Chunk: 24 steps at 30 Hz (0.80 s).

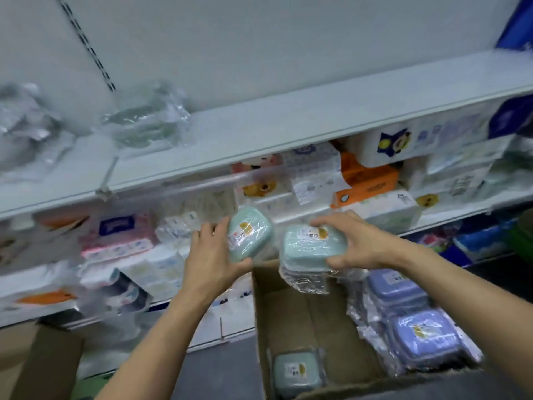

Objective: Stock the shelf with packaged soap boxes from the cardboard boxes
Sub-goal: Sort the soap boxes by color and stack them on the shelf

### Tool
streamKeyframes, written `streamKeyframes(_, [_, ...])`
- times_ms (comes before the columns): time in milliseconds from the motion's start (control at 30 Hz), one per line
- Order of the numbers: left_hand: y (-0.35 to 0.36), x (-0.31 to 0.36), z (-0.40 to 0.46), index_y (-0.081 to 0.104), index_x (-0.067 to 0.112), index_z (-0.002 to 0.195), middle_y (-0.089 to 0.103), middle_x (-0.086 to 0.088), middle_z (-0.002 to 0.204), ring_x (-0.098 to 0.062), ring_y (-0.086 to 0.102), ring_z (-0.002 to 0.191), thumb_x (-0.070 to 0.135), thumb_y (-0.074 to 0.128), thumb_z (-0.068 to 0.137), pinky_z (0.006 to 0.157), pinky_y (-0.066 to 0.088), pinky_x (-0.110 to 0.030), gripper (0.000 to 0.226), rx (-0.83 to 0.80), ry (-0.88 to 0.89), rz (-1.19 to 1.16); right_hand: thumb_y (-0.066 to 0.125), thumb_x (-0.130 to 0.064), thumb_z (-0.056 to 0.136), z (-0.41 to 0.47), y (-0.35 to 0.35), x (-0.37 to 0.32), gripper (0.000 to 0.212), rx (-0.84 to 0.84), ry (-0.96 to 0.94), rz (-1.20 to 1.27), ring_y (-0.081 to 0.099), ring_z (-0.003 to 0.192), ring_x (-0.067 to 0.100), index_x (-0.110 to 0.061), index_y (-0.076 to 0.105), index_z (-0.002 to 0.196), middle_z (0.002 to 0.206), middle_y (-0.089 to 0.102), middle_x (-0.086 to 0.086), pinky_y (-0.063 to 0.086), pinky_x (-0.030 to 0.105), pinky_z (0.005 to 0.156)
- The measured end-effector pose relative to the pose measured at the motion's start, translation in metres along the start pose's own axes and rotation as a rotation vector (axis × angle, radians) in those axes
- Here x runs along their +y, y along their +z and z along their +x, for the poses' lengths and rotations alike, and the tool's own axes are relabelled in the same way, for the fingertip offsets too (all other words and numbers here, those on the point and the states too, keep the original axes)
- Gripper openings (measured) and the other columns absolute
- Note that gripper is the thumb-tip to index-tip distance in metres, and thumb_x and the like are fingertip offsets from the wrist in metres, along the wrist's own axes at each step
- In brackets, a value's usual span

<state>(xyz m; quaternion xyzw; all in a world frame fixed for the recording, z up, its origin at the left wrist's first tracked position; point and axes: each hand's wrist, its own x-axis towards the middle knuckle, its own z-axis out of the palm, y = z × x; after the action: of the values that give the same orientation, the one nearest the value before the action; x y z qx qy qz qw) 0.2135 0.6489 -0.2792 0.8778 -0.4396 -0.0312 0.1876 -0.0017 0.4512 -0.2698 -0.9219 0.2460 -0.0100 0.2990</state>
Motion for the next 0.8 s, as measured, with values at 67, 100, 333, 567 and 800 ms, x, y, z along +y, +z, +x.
streamKeyframes(67, [-0.028, 0.0, -0.005, 0.028, 0.024, 0.15, 0.041, -0.003, 0.125, -0.022, 0.038, 0.113, 0.047, 0.076, 0.065, 0.09, 0.042, -0.034, 0.1, 0.055, -0.013, 0.003, 0.076, -0.03, 0.071, 0.006, -0.02, -0.017, 0.079, 0.036, -0.031, 0.01, 0.032, 0.115, 0.001, -0.038, 0.039, 0.14, 0.123, 0.037, -0.019, 0.034, 0.025, 0.102])
streamKeyframes(100, [-0.042, -0.001, -0.007, 0.027, 0.024, 0.151, 0.041, -0.002, 0.123, -0.021, 0.038, 0.111, 0.047, 0.075, 0.066, 0.088, 0.04, -0.032, 0.1, 0.084, -0.019, 0.011, 0.075, -0.035, 0.069, 0.011, -0.03, -0.026, 0.077, 0.038, -0.043, 0.019, 0.036, 0.115, 0.002, -0.042, 0.039, 0.137, 0.124, 0.04, -0.018, 0.037, 0.027, 0.102])
streamKeyframes(333, [-0.134, -0.034, -0.005, 0.035, 0.023, 0.148, 0.047, -0.003, 0.121, -0.026, 0.046, 0.112, 0.05, 0.072, 0.061, 0.092, 0.036, -0.031, 0.098, 0.243, -0.138, -0.028, 0.073, -0.043, 0.06, 0.067, -0.09, -0.105, 0.068, 0.137, -0.192, 0.173, 0.053, 0.108, 0.005, -0.037, 0.05, 0.124, 0.119, 0.055, -0.008, 0.044, 0.017, 0.085])
streamKeyframes(567, [-0.192, -0.075, 0.019, 0.034, 0.023, 0.148, 0.044, 0.003, 0.116, -0.023, 0.046, 0.111, 0.049, 0.074, 0.062, 0.09, 0.038, -0.03, 0.099, 0.326, -0.183, -0.022, 0.08, -0.024, 0.075, 0.138, -0.118, -0.164, 0.055, 0.141, -0.285, 0.299, 0.057, 0.105, -0.001, -0.031, 0.056, 0.124, 0.116, 0.06, -0.011, 0.046, 0.011, 0.075])
streamKeyframes(800, [-0.242, -0.12, 0.071, 0.043, 0.019, 0.131, 0.053, 0.001, 0.122, -0.02, 0.053, 0.107, 0.039, 0.083, 0.059, 0.088, 0.048, -0.038, 0.085, 0.44, -0.166, -0.062, 0.081, -0.018, 0.072, 0.221, -0.134, -0.214, 0.065, 0.234, -0.368, 0.261, 0.054, 0.105, -0.005, -0.024, 0.05, 0.129, 0.12, 0.057, -0.01, 0.041, 0.003, 0.072])
